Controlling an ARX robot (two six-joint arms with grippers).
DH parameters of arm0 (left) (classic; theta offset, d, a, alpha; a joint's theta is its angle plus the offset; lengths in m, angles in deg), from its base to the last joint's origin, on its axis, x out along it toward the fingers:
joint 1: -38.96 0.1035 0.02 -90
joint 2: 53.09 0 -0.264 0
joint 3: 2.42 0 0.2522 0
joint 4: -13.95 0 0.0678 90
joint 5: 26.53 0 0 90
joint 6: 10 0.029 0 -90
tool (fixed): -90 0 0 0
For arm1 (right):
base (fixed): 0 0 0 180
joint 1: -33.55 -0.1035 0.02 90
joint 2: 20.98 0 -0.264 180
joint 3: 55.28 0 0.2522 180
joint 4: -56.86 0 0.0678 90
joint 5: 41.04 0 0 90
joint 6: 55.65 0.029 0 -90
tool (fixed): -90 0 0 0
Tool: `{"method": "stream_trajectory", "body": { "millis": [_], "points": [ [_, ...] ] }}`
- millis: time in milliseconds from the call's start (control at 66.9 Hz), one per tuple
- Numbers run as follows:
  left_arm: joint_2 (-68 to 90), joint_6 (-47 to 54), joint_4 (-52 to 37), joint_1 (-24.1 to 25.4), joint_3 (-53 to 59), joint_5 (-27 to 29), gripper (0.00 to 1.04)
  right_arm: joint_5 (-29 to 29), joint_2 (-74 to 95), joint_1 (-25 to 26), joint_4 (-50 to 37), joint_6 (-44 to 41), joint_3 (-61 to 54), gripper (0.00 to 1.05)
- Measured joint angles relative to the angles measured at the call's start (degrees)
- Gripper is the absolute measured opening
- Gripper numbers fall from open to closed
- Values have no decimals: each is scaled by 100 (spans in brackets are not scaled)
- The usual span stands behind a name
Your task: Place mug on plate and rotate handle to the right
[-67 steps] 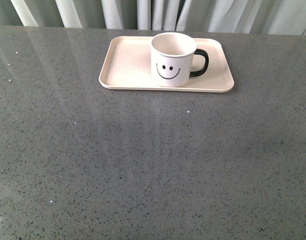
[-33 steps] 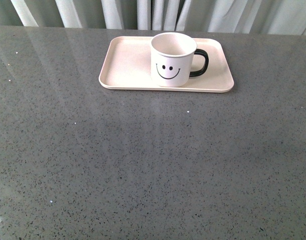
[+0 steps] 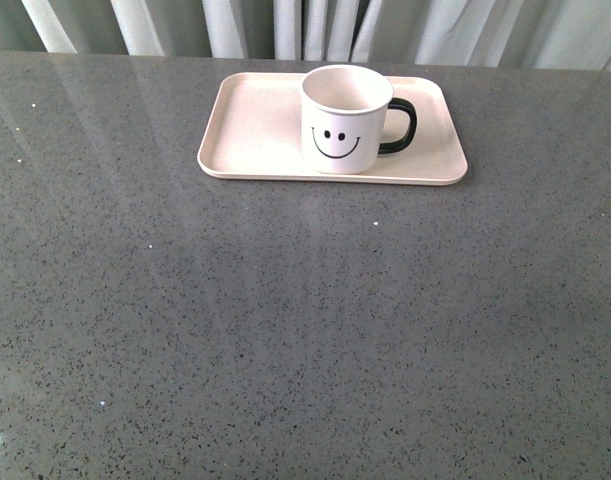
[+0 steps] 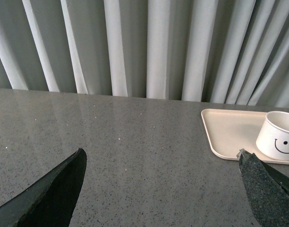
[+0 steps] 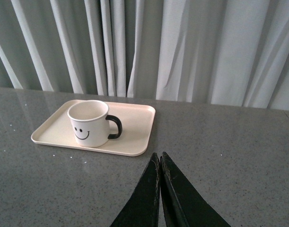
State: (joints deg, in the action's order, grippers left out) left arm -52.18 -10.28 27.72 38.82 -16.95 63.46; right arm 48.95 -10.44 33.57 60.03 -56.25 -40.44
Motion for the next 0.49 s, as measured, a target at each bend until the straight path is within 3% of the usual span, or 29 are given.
{"method": "stream_trajectory", "body": {
  "millis": [134,359,493],
  "points": [
    [0,0,0,0,2,2,96,-7,-778,0,955,2,0,2],
    [0,0,0,0,2,0,95,0,-1016,0,1045,-2,0,2],
    [0,0,0,0,0,0,95,0,-1021,0,1047,0,0,31]
  ]
}}
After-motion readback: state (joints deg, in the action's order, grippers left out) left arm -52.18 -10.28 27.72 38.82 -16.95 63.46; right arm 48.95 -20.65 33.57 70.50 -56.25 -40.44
